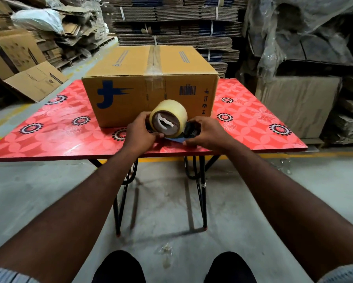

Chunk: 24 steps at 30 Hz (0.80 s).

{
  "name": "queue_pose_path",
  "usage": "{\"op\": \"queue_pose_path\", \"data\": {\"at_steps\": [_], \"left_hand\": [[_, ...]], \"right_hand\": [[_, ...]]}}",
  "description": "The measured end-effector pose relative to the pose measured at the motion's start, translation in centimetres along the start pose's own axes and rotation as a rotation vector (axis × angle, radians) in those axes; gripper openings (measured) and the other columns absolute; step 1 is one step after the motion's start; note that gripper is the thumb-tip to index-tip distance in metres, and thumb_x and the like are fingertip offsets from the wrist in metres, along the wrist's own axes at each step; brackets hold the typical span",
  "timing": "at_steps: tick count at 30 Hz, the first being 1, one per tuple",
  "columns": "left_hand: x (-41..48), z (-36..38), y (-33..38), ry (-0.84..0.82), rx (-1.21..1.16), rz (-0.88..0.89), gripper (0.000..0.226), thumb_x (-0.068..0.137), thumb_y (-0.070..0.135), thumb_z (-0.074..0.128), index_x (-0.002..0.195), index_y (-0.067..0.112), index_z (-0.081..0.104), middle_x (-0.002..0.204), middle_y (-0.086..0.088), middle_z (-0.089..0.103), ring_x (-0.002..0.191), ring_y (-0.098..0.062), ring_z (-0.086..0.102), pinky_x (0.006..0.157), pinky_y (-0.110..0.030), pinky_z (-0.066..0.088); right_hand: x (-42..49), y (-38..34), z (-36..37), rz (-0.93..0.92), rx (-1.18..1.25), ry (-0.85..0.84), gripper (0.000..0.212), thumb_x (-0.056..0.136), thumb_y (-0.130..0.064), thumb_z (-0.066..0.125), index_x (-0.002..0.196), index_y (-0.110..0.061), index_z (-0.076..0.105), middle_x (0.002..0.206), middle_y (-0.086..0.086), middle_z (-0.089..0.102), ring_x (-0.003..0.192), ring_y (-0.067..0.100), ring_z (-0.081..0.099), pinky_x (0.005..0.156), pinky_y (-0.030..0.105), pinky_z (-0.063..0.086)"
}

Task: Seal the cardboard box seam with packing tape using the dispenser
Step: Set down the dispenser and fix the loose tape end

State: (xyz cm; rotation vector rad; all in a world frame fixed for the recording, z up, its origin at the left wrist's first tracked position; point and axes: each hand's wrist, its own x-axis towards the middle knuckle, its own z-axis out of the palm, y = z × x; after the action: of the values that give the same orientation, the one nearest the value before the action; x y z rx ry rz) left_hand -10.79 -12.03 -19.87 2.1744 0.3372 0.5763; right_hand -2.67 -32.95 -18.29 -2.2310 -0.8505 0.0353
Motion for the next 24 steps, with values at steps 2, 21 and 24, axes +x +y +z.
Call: {"op": "queue_pose_path", "data": {"at_steps": [2, 21, 24], "left_hand": [[0.0, 1.3, 1.7, 0.019, -0.017, 0.021, 0.070, 0.068, 0.015, 0.090, 0.129, 0.017, 0.057, 0.120, 0.000, 0.068, 0.104, -0.010, 0.060, 0.082, -0.023, 0.044], [-0.1, 17.9, 10.9, -0.056, -0.105, -0.030, 0.063, 0.068, 0.019, 0.090, 0.120, 0.014, 0.056, 0.106, 0.000, 0.066, 0.092, -0.012, 0.057, 0.074, -0.019, 0.039], [-0.2, 18.4, 10.6, -0.079, -0.102, -0.041, 0.063, 0.069, 0.018, 0.090, 0.122, 0.014, 0.054, 0.102, 0.002, 0.065, 0.087, -0.008, 0.055, 0.074, -0.018, 0.041]], "right_hand": [[0.0, 1.3, -2.6, 0.002, -0.027, -0.013, 0.062, 0.062, -0.022, 0.093, 0.117, -0.010, 0.068, 0.105, 0.000, 0.071, 0.097, 0.017, 0.067, 0.085, 0.030, 0.056], [-1.2, 14.6, -15.7, 0.323, 0.039, -0.166, 0.064, 0.071, 0.015, 0.073, 0.127, -0.014, 0.063, 0.120, 0.001, 0.067, 0.116, 0.019, 0.060, 0.093, 0.035, 0.054], [-1.3, 15.7, -15.2, 0.334, 0.073, -0.153, 0.066, 0.070, 0.014, 0.074, 0.128, -0.016, 0.063, 0.122, 0.000, 0.066, 0.119, 0.018, 0.058, 0.099, 0.035, 0.051]]}}
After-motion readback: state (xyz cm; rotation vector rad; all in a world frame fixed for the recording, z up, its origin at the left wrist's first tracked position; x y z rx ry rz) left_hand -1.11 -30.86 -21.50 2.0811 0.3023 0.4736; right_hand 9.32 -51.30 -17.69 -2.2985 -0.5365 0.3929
